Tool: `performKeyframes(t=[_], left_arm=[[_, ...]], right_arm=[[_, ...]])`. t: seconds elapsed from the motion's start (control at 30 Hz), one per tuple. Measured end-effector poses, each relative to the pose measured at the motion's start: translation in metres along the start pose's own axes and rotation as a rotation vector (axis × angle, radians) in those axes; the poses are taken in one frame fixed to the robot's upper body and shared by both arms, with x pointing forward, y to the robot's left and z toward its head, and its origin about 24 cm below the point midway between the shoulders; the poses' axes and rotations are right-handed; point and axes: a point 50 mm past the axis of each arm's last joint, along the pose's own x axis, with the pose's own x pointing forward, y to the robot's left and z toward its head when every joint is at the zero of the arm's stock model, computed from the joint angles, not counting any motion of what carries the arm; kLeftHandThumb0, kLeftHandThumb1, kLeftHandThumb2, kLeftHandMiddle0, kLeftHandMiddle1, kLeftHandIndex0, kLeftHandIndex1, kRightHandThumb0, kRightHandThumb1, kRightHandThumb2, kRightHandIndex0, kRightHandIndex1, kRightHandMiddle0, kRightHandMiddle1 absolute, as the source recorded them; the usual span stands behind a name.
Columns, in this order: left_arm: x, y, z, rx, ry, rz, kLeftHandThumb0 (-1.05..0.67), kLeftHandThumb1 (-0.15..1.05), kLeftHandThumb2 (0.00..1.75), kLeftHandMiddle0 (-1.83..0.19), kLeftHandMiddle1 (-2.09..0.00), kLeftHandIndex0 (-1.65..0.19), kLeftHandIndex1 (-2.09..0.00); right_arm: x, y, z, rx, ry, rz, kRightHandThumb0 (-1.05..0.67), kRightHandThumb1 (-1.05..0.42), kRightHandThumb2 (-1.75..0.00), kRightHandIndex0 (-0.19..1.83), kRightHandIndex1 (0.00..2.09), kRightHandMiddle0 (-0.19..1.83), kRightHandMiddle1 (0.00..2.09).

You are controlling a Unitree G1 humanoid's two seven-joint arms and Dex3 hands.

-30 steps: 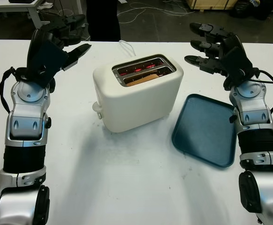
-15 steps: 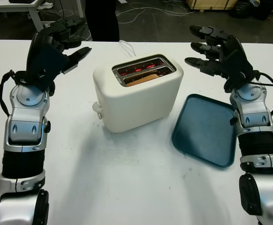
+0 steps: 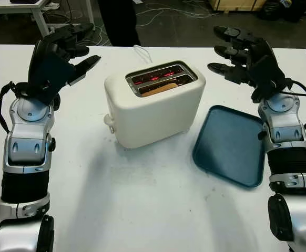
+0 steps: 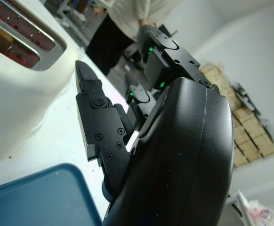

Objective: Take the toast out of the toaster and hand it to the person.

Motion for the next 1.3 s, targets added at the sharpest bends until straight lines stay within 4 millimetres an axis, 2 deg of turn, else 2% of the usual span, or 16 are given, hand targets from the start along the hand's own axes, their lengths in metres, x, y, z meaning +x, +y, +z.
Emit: performKeyframes(t=[0.7,1.3], left_arm=[[-0.0028,-0.0008,0.0007,-0.006,-0.012,-0.012,-0.3,0.92,0.08,-0.27,-0.79,-0.57,-0.05],[-0.0017,-0.0013,0.0019,-0.026,-0.013,-0.019,-0.3,0.92,0.07,-0.23,-0.89,-0.57,-0.07]], right_arm=[[0.0003,0.0001,0.004,-0.002,-0.016,-0.001,-0.07,-0.84,0.0,0.66,0.03,0.6,0.01],[0.0005,0.0014,0.0041,-0.002,-0.016,0.004,-0.09,-0.84,0.0,0.66,0.03,0.61,0.01]])
